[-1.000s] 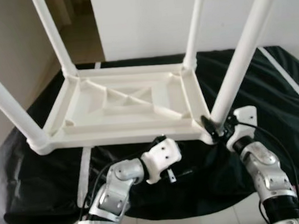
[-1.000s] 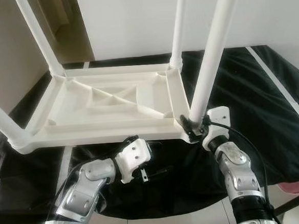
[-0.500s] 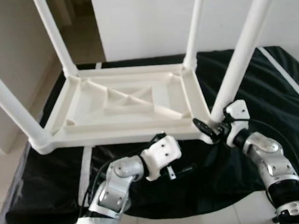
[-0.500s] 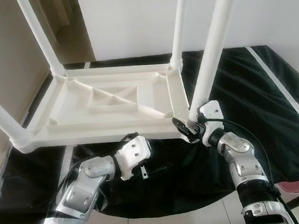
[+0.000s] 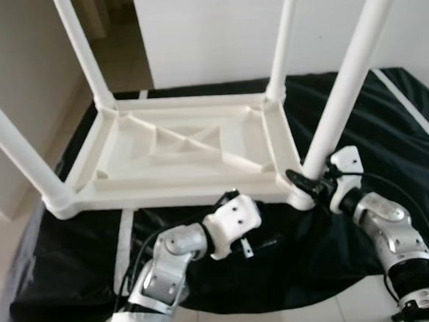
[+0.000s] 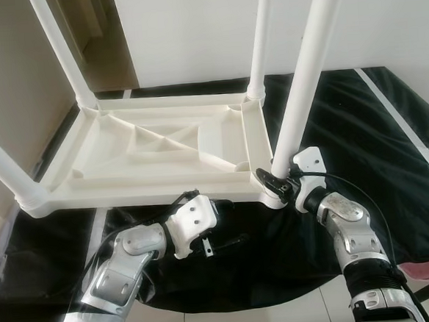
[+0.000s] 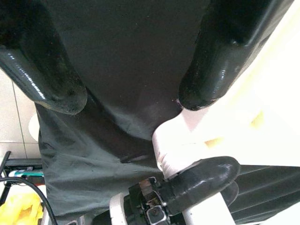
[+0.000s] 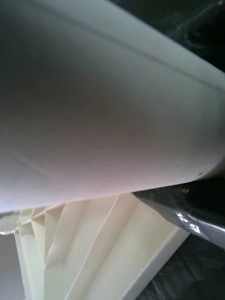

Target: Building children table

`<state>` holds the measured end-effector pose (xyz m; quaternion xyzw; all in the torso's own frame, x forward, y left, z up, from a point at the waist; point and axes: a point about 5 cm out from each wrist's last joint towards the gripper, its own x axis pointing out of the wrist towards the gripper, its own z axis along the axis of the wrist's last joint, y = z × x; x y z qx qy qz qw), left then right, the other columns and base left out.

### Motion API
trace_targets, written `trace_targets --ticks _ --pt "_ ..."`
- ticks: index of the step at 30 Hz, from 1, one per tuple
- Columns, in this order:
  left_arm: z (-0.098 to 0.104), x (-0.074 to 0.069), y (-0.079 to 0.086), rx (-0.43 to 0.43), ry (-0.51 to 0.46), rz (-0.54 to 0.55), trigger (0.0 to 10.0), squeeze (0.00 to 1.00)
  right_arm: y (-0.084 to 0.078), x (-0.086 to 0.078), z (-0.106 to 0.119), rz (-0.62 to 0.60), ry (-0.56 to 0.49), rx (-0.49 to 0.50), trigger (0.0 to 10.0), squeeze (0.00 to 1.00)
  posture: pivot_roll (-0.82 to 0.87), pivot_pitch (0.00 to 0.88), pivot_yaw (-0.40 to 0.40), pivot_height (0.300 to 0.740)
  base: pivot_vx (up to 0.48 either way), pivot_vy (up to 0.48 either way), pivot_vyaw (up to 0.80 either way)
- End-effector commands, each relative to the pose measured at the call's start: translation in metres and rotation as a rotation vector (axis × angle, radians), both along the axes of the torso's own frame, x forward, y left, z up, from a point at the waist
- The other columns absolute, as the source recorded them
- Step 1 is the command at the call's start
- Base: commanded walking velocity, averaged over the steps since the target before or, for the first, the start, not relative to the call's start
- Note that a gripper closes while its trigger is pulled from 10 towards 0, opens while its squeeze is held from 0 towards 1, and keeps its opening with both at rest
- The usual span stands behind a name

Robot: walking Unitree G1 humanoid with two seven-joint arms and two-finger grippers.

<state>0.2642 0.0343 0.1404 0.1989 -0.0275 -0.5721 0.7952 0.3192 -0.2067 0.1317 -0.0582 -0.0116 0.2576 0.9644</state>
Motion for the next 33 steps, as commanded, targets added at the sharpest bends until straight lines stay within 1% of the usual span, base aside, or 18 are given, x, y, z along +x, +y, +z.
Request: trace_targets --ticks 1,4,5,7,8,9,10,11,12,14,18,21,23,24,25,29,33 --pt "-0.001 0.004 -0.001 -0.026 -0.016 0.081 10.0 0.00 -0.001 -0.004 -0.013 -0.019 0.060 0.015 10.0 0.00 -0.07 0.023 0.019 0.740 0.000 0.000 0.00" --pt "-0.001 0.004 -0.001 -0.026 -0.015 0.076 10.0 0.00 0.000 -0.004 -0.012 -0.040 0.056 0.018 10.0 0.00 -0.07 0.023 0.021 0.740 0.000 0.000 0.00" --pt "-0.001 0.005 -0.002 -0.025 -0.016 0.074 10.0 0.00 0.001 -0.005 -0.012 -0.070 0.060 0.034 10.0 0.00 -0.07 0.021 0.025 0.740 0.000 0.000 0.00" --pt "-0.001 0.005 -0.002 -0.025 -0.016 0.074 10.0 0.00 0.001 -0.005 -0.012 -0.070 0.060 0.034 10.0 0.00 -0.07 0.021 0.025 0.740 0.000 0.000 0.00" --pt "0.000 0.006 -0.002 -0.024 -0.016 0.072 10.0 0.00 0.001 -0.005 -0.013 -0.118 0.060 0.041 10.0 0.00 -0.08 0.023 0.026 0.740 0.000 0.000 0.00" --pt "0.000 0.006 -0.002 -0.024 -0.016 0.072 10.0 0.00 0.001 -0.005 -0.013 -0.118 0.060 0.041 10.0 0.00 -0.08 0.023 0.026 0.740 0.000 0.000 0.00" --pt "-0.001 0.006 -0.002 -0.022 -0.016 0.070 10.0 0.00 0.002 -0.006 -0.014 -0.173 0.054 0.035 10.0 0.00 -0.08 0.022 0.027 0.740 0.000 0.000 0.00" --pt "-0.001 0.006 -0.002 -0.022 -0.016 0.070 10.0 0.00 0.002 -0.006 -0.014 -0.173 0.054 0.035 10.0 0.00 -0.08 0.022 0.027 0.740 0.000 0.000 0.00" --pt "-0.001 0.006 -0.001 -0.021 -0.016 0.069 10.0 0.00 0.003 -0.008 -0.015 -0.220 0.052 0.044 10.0 0.00 -0.08 0.021 0.028 0.740 0.000 0.000 0.00" --pt "-0.001 0.006 -0.001 -0.021 -0.016 0.069 10.0 0.00 0.003 -0.008 -0.015 -0.220 0.052 0.044 10.0 0.00 -0.08 0.021 0.028 0.740 0.000 0.000 0.00" --pt "-0.002 0.005 -0.001 -0.018 -0.013 0.068 10.0 0.00 0.005 -0.011 -0.015 -0.391 0.037 0.074 10.0 0.00 -0.09 0.023 0.030 0.740 0.000 0.000 0.00" --pt "-0.002 0.005 -0.001 -0.018 -0.013 0.068 10.0 0.00 0.005 -0.011 -0.015 -0.412 0.040 0.084 10.0 0.00 -0.09 0.023 0.030 0.740 0.000 0.000 0.00" --pt "-0.002 0.006 -0.001 -0.020 -0.013 0.070 10.0 0.00 0.005 -0.011 -0.014 -0.481 0.047 0.112 10.0 0.00 -0.09 0.022 0.028 0.740 0.000 0.000 0.00" --pt "-0.002 0.006 -0.001 -0.020 -0.014 0.071 10.0 0.00 0.008 -0.012 -0.013 -0.526 0.049 0.129 10.0 0.00 -0.09 0.021 0.027 0.740 0.000 0.000 0.00" --pt "-0.002 0.006 -0.001 -0.020 -0.014 0.071 10.0 0.00 0.008 -0.012 -0.013 -0.526 0.049 0.129 10.0 0.00 -0.09 0.021 0.027 0.740 0.000 0.000 0.00" --pt "-0.002 0.006 -0.001 -0.020 -0.015 0.073 10.0 0.00 0.018 -0.017 -0.015 -0.692 0.072 0.170 10.0 0.00 -0.08 0.020 0.024 0.740 0.000 0.000 0.00" --pt "-0.002 0.006 -0.001 -0.020 -0.015 0.074 10.0 0.00 0.027 -0.021 -0.019 -0.784 0.090 0.193 10.0 0.00 -0.08 0.019 0.024 0.740 0.000 0.000 0.00"
